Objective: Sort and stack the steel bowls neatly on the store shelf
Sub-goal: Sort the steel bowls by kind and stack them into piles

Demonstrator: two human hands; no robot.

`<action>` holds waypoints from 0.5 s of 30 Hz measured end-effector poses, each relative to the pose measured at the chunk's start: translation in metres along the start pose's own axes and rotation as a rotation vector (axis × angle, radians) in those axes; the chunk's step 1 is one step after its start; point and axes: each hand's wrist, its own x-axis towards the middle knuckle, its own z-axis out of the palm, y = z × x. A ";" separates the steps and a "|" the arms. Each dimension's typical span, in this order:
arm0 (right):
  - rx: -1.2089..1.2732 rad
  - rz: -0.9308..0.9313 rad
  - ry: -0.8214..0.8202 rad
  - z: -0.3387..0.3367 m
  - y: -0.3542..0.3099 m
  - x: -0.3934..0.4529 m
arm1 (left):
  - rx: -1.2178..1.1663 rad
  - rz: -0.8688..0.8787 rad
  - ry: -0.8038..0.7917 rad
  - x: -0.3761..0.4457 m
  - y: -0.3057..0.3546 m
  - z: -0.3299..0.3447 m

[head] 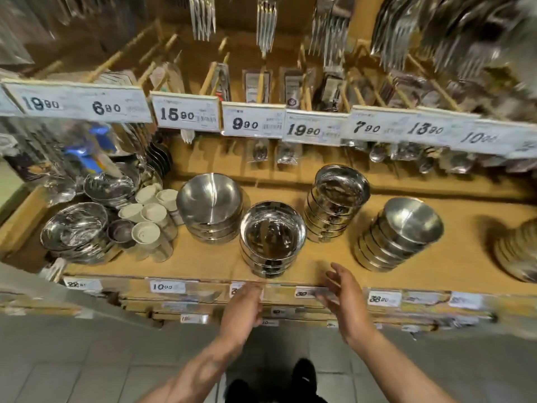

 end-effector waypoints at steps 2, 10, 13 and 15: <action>-0.006 -0.020 0.038 -0.022 -0.001 -0.009 | -0.022 -0.007 -0.070 -0.011 0.002 0.021; 0.097 -0.061 0.096 -0.102 -0.021 -0.023 | -0.023 0.148 -0.100 -0.024 0.041 0.098; 0.128 -0.062 0.092 -0.146 -0.030 -0.026 | 0.003 0.203 -0.088 -0.025 0.053 0.136; 0.135 -0.067 0.095 -0.187 -0.038 -0.027 | -0.014 0.238 -0.078 -0.027 0.055 0.155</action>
